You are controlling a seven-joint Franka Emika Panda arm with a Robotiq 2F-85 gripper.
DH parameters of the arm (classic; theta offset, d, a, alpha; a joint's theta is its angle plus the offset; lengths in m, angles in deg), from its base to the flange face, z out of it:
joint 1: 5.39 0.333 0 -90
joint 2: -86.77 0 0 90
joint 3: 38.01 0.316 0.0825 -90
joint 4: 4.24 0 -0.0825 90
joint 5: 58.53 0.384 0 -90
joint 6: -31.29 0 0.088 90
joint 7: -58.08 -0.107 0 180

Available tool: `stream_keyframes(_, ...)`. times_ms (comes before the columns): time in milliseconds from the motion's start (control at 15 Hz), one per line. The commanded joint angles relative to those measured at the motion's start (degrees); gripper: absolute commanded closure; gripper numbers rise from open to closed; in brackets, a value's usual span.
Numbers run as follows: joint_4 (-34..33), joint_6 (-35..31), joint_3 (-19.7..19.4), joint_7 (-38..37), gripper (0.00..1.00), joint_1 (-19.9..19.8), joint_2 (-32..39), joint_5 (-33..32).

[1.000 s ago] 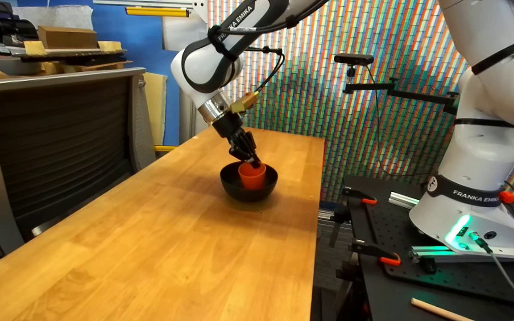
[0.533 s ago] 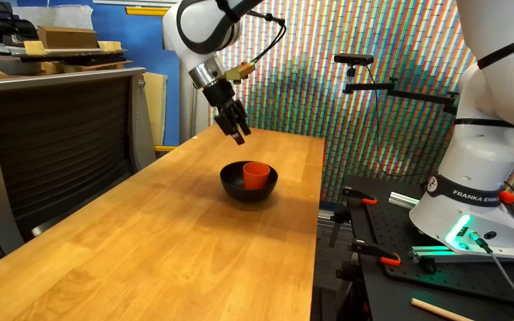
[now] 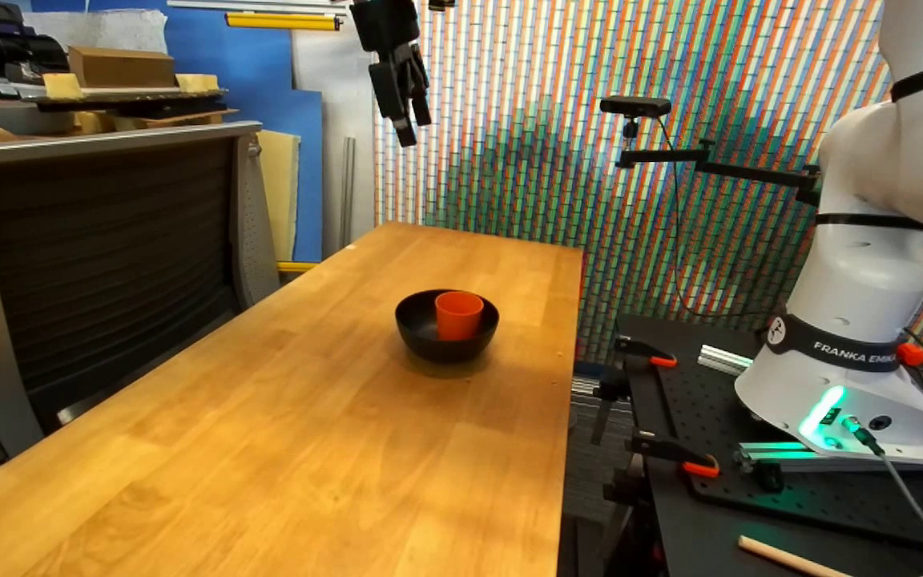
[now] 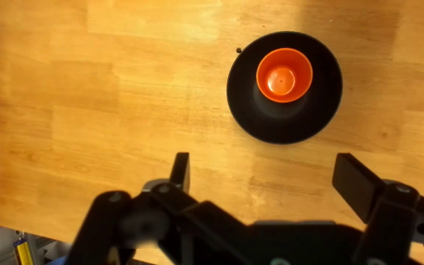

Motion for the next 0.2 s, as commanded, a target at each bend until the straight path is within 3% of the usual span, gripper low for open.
stream_keyframes(0, 0.3, 0.0, 0.6, 0.0, 0.0, -0.3, -1.2, -0.1)
stream_keyframes(133, 1.3, -0.5, 0.7, 0.0, 0.0, -0.3, -2.7, 0.0)
